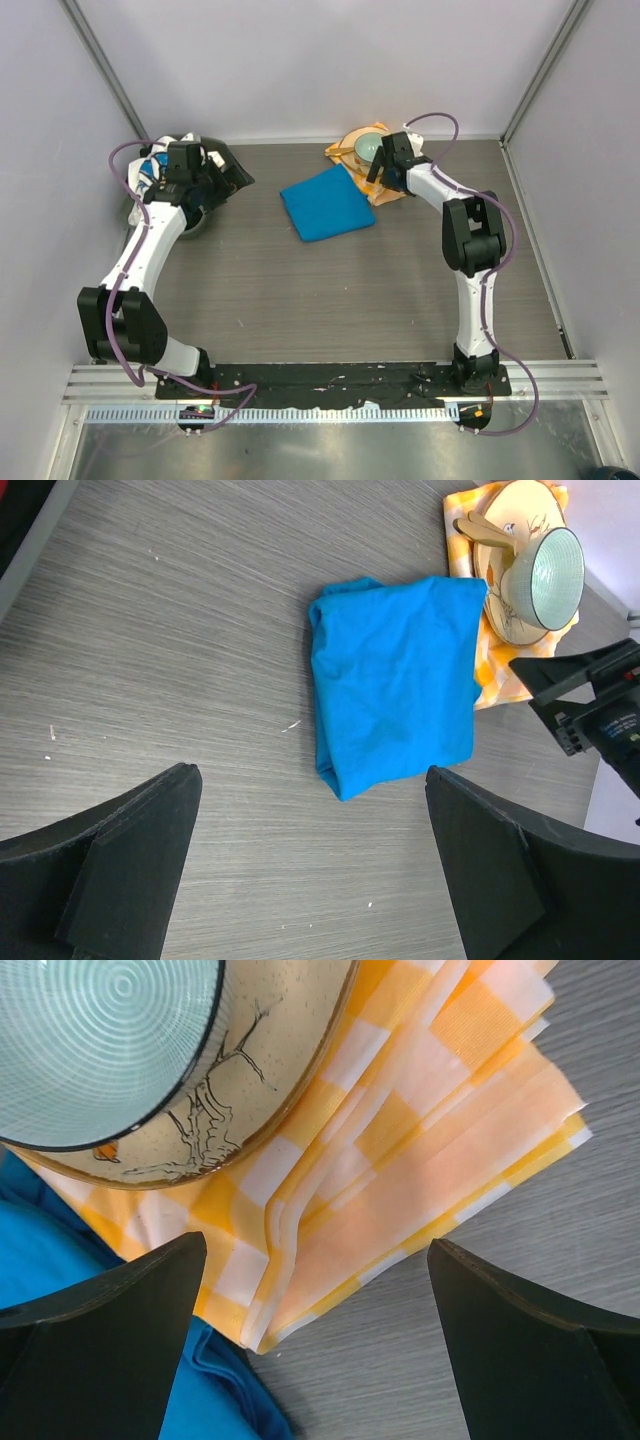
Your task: Fold and stack the t-shirts
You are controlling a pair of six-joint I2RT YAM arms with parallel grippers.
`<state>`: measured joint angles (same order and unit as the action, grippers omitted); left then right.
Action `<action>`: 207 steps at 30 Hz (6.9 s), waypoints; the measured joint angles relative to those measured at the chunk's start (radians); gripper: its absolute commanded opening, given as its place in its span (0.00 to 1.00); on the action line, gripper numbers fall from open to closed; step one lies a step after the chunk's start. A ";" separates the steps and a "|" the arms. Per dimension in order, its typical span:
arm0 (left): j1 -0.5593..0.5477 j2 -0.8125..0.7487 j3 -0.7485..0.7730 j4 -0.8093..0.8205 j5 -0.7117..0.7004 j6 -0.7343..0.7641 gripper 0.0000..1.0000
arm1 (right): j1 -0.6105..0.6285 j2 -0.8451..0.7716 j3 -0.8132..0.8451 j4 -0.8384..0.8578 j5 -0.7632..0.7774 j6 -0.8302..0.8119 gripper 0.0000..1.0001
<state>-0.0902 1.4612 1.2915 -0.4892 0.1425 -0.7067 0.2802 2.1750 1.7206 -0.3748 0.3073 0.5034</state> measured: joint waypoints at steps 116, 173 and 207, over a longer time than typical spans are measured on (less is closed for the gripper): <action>-0.010 -0.066 -0.111 -0.047 0.023 0.033 1.00 | 0.045 0.264 0.350 -0.117 -0.071 0.078 1.00; -0.012 -0.066 -0.087 -0.117 -0.071 0.045 1.00 | -0.229 0.267 0.344 -0.095 -0.039 0.072 1.00; -0.012 -0.179 -0.084 -0.219 -0.191 0.057 1.00 | 0.288 0.252 0.466 -0.251 -0.254 -0.057 1.00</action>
<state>-0.1024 1.2823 1.2072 -0.7082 -0.0486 -0.6495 0.5682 2.4271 2.1864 -0.6254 0.0528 0.4465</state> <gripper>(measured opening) 0.996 0.996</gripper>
